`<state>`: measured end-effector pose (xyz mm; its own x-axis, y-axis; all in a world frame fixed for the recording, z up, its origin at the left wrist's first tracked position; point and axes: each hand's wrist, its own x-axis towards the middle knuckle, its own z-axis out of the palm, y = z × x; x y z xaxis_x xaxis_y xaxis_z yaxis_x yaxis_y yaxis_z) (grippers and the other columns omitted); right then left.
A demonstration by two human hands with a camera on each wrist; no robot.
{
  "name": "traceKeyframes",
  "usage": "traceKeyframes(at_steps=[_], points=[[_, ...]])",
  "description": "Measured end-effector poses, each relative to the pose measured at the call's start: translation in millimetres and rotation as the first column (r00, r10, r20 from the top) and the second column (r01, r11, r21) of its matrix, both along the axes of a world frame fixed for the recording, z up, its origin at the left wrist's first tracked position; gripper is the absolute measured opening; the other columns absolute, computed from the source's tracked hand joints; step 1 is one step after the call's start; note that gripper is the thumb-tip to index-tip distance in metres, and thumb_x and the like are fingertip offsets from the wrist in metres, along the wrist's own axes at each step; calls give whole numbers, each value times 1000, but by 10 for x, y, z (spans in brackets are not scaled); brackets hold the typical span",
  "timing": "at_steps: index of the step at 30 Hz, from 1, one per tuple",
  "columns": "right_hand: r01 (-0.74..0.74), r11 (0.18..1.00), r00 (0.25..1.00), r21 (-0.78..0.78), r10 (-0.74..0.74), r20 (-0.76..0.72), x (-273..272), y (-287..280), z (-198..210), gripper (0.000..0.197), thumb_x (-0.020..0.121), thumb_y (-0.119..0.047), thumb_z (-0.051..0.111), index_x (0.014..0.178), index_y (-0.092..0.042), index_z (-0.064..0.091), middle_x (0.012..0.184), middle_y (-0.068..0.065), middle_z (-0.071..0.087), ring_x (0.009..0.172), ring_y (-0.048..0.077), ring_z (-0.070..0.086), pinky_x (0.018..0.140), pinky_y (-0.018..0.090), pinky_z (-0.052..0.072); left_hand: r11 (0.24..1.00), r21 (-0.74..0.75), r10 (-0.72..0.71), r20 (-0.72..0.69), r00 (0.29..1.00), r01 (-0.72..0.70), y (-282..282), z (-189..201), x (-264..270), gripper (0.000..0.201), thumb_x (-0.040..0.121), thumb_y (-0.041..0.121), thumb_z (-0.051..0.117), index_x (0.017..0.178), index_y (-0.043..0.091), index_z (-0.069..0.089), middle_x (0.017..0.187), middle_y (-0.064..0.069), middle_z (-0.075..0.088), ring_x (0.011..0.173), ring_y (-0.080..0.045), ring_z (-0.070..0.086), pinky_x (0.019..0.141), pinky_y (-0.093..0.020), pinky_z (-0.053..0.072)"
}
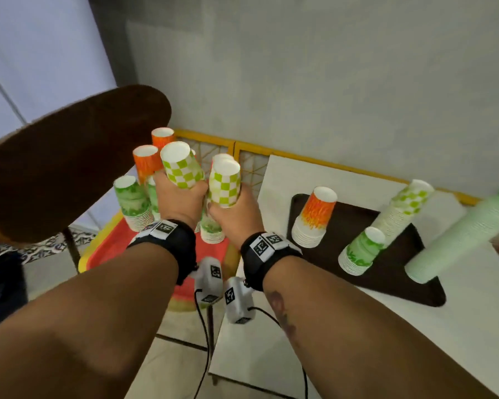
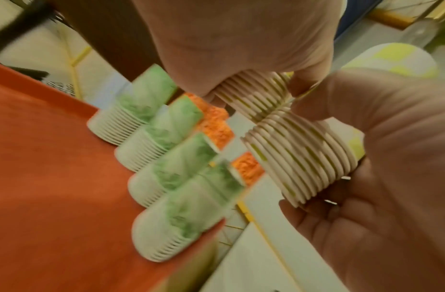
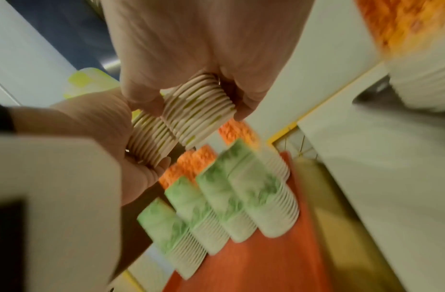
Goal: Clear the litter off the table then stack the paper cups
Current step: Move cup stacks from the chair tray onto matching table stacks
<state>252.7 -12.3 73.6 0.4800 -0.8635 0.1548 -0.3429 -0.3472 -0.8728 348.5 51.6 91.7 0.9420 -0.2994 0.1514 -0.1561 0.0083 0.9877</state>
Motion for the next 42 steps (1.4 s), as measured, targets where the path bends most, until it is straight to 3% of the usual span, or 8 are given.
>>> traceKeyframes(at_steps=[6, 10, 15, 18, 23, 31, 38, 42], points=[[104, 986, 988, -127, -88, 127, -1091, -777, 684, 63, 63, -56, 69, 113, -22, 53, 104, -2, 68, 97, 22, 66, 82, 42, 56, 984, -108, -133, 71, 989, 140, -935, 728, -969, 52, 72, 19, 82, 111, 11, 48, 88, 5, 62, 74, -8, 61, 69, -17, 52], [180, 957, 969, -227, -133, 207, -1988, -1426, 1042, 50, 72, -39, 79, 111, -22, 52, 101, -7, 66, 91, 14, 65, 77, 29, 53, 954, -141, -248, 132, 960, 266, -1512, 956, -1653, 53, 77, 19, 80, 116, 14, 45, 88, 12, 61, 73, 7, 59, 61, -5, 46], [374, 889, 915, -263, -307, 261, -2739, -2262, 1061, 60, 68, -48, 72, 118, -21, 52, 106, -2, 66, 97, 21, 64, 84, 39, 54, 935, -97, -320, 180, 930, 341, -1925, 906, -2286, 56, 78, 23, 81, 122, 14, 47, 96, 11, 62, 82, 7, 61, 68, -11, 47], [443, 870, 888, -215, -393, 240, -2853, -2554, 857, 65, 65, -53, 68, 118, -19, 51, 107, 2, 65, 98, 26, 63, 87, 47, 54, 934, -38, -343, 185, 921, 356, -2040, 787, -2451, 60, 79, 26, 81, 126, 12, 47, 105, 4, 63, 91, -7, 62, 73, -17, 46], [493, 844, 870, -213, -473, 140, -2856, -2804, 528, 63, 74, -33, 77, 124, -5, 51, 113, 13, 62, 106, 36, 58, 95, 48, 46, 930, 19, -364, 189, 912, 367, -2218, 741, -2472, 60, 80, 27, 81, 126, 12, 47, 112, -1, 63, 100, -15, 62, 86, -30, 52], [489, 811, 866, -321, -495, 69, -2848, -2959, 318, 60, 69, -33, 77, 116, -4, 54, 106, 12, 61, 99, 33, 56, 93, 43, 43, 906, 73, -423, 198, 884, 417, -2532, 728, -2428, 59, 80, 27, 81, 126, 12, 46, 104, 6, 60, 85, 6, 55, 70, -14, 44], [533, 825, 837, -186, -482, 260, -2924, -3000, 286, 73, 64, -50, 69, 124, -12, 48, 110, 7, 61, 101, 29, 60, 89, 48, 52, 892, 39, -449, 184, 874, 450, -2804, 737, -2450, 58, 80, 26, 81, 124, 14, 45, 101, 8, 58, 85, 4, 56, 70, -13, 44], [551, 822, 834, -145, -534, 140, -2999, -3060, 251, 68, 72, -40, 76, 126, -9, 48, 115, 12, 60, 107, 33, 56, 94, 46, 48, 880, 47, -473, 193, 860, 473, -2931, 735, -2521, 58, 79, 27, 81, 123, 15, 46, 102, 8, 59, 85, 5, 55, 69, -12, 44]])
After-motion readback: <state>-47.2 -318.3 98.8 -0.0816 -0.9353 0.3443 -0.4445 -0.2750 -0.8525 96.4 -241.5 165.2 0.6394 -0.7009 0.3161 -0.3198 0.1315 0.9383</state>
